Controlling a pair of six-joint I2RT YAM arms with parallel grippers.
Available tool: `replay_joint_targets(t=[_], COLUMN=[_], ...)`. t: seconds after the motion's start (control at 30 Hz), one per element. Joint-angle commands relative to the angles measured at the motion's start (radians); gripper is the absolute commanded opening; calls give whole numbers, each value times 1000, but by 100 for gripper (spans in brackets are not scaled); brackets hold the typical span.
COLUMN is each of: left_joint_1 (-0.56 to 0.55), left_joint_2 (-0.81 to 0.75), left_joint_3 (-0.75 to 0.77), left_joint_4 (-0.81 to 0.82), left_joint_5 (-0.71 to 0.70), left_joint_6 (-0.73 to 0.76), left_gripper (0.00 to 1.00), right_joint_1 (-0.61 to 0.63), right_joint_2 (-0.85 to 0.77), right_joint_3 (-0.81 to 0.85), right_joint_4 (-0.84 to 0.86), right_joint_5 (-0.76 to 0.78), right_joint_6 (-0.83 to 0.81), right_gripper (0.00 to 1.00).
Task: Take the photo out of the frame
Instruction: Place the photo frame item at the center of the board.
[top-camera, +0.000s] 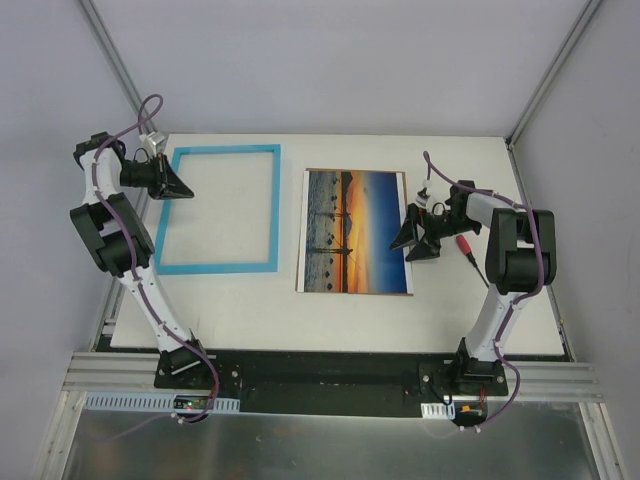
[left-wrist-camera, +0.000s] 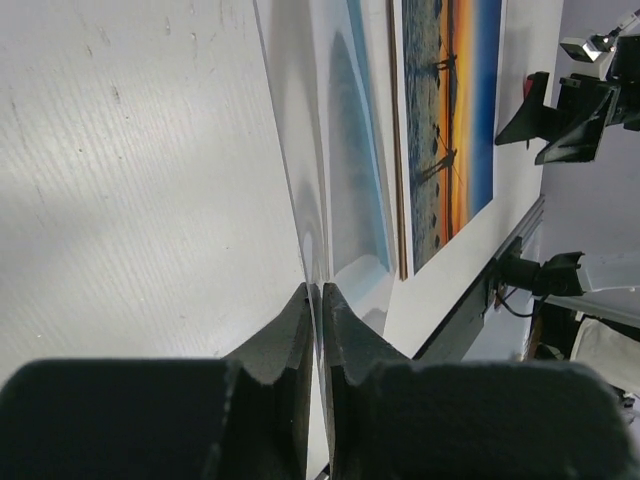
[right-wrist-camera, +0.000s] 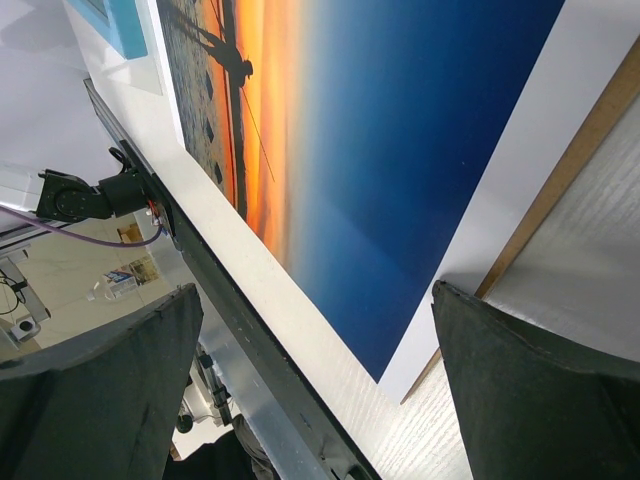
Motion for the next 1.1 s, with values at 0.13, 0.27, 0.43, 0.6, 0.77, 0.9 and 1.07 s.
replay_joint_targets(t=[0.13, 0.27, 0.43, 0.6, 0.77, 0.9, 1.07], left_joint_1=[41, 51, 61, 68, 70, 74, 74], left_joint_2=[26, 35, 57, 80, 101, 112, 112], left_joint_3=[106, 127, 150, 167, 181, 187, 187], left_joint_4=[-70, -71, -71, -54, -34, -13, 19], left_joint_5=[-45, -71, -107, -153, -183, -205, -245], left_joint_6=[57, 65, 71, 65, 57, 38, 21], left_gripper=[4, 4, 4, 13, 18, 19, 23], right_joint_1=[9, 7, 7, 9, 7, 9, 7], right_joint_2=[-22, -20, -20, -19, -19, -20, -17], right_joint_3=[3, 3, 2, 3, 3, 2, 0], right_joint_4=[-5, -5, -7, -2, -5, -5, -4], right_joint_5=[5, 5, 5, 5, 5, 8, 5], right_joint_6=[-3, -3, -3, -5, -3, -3, -6], right_gripper=[100, 100, 100, 100, 100, 100, 100])
